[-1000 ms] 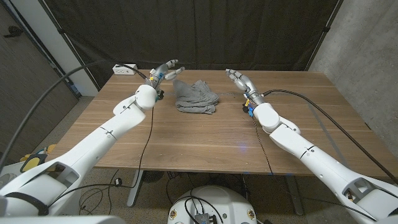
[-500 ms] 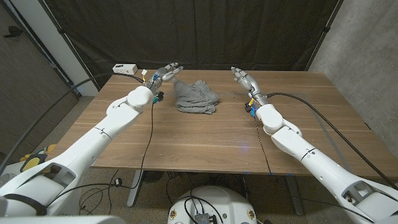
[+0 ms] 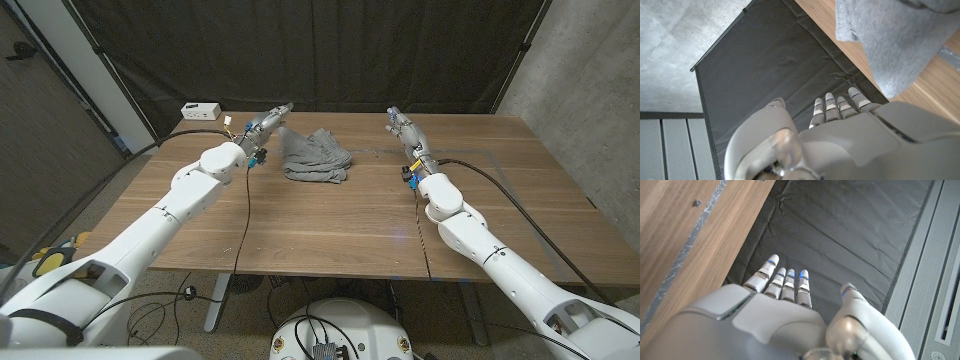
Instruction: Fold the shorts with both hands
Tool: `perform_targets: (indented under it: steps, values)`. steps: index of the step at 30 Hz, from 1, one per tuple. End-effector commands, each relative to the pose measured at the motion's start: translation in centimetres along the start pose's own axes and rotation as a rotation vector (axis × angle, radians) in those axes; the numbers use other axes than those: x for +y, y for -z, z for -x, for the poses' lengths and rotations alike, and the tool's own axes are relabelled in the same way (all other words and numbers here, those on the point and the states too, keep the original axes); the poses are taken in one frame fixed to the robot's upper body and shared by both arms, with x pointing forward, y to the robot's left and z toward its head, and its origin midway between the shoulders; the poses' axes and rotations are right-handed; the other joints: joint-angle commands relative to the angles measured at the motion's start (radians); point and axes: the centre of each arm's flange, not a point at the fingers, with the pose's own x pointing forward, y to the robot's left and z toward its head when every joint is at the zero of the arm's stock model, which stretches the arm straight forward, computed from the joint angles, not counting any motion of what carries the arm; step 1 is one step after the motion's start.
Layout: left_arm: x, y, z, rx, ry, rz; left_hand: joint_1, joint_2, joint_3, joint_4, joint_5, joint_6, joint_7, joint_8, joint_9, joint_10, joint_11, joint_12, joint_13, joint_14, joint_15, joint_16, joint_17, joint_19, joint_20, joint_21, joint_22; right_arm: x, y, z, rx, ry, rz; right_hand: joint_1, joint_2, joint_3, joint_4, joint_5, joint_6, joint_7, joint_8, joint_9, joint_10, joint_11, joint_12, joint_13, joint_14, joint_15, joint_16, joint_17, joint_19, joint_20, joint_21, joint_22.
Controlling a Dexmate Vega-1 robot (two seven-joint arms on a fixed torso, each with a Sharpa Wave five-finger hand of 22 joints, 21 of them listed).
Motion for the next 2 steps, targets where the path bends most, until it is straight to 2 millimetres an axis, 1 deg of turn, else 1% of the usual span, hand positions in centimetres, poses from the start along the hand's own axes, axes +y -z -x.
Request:
perform_targets:
  steps: [1, 2]
  values:
    - [-0.31, 2.62, 1.45, 0.008, -0.021, 0.173, -0.038, 0.003, 0.024, 0.003, 0.012, -0.03, 0.001, -0.008, 0.001, -0.028, -0.006, -0.006, -0.001, -0.017, -0.007, 0.007, 0.004, -0.008, -0.02, -0.004, 0.003, 0.09, 0.37, 2.17, -0.047, 0.083, -0.053, -0.005, -0.005, -0.005, -0.002, 0.007, 0.001, 0.01, 0.001, 0.001, 0.002, 0.007, 0.001, 0.002, 0.002, 0.005, 0.003, 0.001, 0.002, -0.012, -0.001, 0.003]
    - [-0.3, 2.71, 1.64, 0.01, -0.023, 0.174, -0.041, 0.002, 0.026, 0.003, 0.013, -0.031, 0.0, -0.008, 0.001, -0.029, -0.006, -0.006, -0.001, -0.02, -0.006, 0.006, 0.004, -0.01, -0.02, -0.005, 0.003, 0.15, 0.28, 2.22, -0.037, 0.084, -0.071, -0.005, -0.005, -0.005, -0.002, 0.008, 0.0, 0.01, 0.001, 0.001, 0.001, 0.006, 0.001, 0.002, 0.002, 0.005, 0.003, 0.001, 0.001, -0.013, -0.002, 0.003]
